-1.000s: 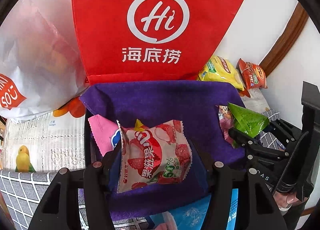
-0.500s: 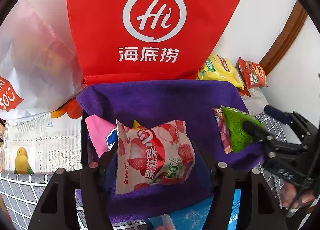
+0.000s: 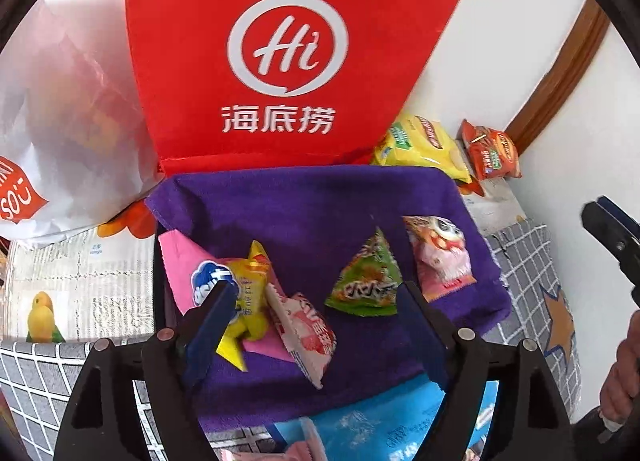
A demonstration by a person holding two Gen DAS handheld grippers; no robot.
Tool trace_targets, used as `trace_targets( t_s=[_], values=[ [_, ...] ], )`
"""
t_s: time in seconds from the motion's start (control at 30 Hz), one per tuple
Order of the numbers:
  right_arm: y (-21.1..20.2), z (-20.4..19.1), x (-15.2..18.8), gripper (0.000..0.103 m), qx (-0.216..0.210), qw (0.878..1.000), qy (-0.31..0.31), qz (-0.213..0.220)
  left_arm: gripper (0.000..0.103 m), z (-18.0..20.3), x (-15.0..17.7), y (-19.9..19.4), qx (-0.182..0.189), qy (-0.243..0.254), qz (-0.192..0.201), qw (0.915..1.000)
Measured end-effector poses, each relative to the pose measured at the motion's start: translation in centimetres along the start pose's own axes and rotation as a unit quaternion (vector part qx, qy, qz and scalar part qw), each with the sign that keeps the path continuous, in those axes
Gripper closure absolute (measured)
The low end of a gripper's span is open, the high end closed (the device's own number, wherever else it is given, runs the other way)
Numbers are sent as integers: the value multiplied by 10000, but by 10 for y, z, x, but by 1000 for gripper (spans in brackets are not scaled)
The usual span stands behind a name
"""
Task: Organize snacks
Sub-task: 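Withdraw both open tools from the towel back toward the scattered snacks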
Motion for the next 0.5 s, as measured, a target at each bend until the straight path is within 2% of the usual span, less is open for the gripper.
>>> trace_targets(
  t_s=[0.2,0.37,0.5],
  values=[
    [-38,17,31,28,337,9990,227,176,22,14,6,-27,-25,138,156,9998],
    [-59,24,67,28,254,9990,351,149,22,30,10,-59,-30,268,352,9990],
    [-76,28,93,28,154,9989,419,115,22,44,20,-91,124,292,587,9978]
  ],
)
Point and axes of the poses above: each gripper's, at about its wrist camera, not at the fingertips, and y roughly the way its jaws point, z to its right, x to its underside, the point moved 5 cm from there along y, roughly the way its jaws point, and after that the axes turned 12 degrees about -z, right-handed, at the moved point
